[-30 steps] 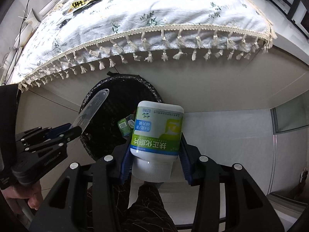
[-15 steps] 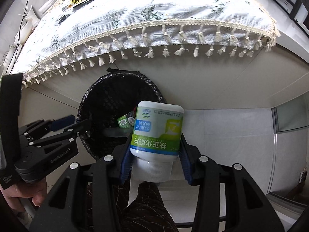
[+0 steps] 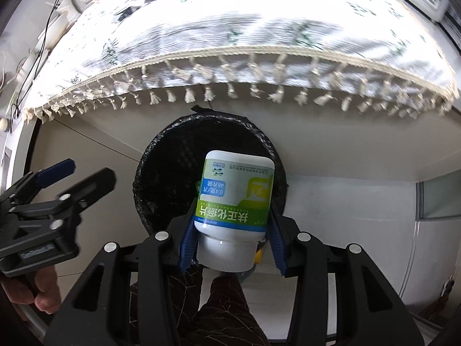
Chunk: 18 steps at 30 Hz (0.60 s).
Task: Collect trash
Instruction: 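Open the left tool over the bin while the right tool releases the bottle, then raise both tools away from the bin back over the table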
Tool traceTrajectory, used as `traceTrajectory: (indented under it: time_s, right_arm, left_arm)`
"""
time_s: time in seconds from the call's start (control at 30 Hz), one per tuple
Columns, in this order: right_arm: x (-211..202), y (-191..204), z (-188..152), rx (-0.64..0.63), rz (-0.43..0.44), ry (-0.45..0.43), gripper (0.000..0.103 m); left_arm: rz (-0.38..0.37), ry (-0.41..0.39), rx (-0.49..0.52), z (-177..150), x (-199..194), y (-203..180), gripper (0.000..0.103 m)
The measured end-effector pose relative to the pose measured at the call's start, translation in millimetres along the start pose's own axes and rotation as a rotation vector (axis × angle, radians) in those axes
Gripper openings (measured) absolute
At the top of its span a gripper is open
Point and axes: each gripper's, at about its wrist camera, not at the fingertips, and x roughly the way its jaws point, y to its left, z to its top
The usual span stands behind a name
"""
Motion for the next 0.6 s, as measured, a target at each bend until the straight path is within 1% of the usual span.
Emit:
traceTrajectory:
  time_s: [0.07,0.3,0.43,0.47,0.6]
  right_arm:
    - [6.7,6.2,3.5,-0.022,-0.005,0.005,0.042]
    - [25.0,17.6,10.8,-0.040,-0.006,0.033,0.042]
    - [24.9,19.5,14.8,-0.040,-0.008,0.020,0.052]
    - [23.9,19.9,16.3,-0.040,-0.006,0.016,0.053]
    - [18.7,18.8,21.8,-0.037,-0.011,0.002,0.067]
  left_arm:
    - [0.007,0.001,-0.020,-0.1,-2.6,9.2,0.097]
    - [0.026,0.019,-0.059,-2.0,-6.0,33.4,0.097]
    - [0.034,0.026,-0.066,-1.6,-4.7,41.4,0.097]
    - [0.035,0.027,-0.067,-0.9,-4.5,42.0,0.097]
    - [0.039,0.026,-0.054,3.7,-4.9,41.4,0.097]
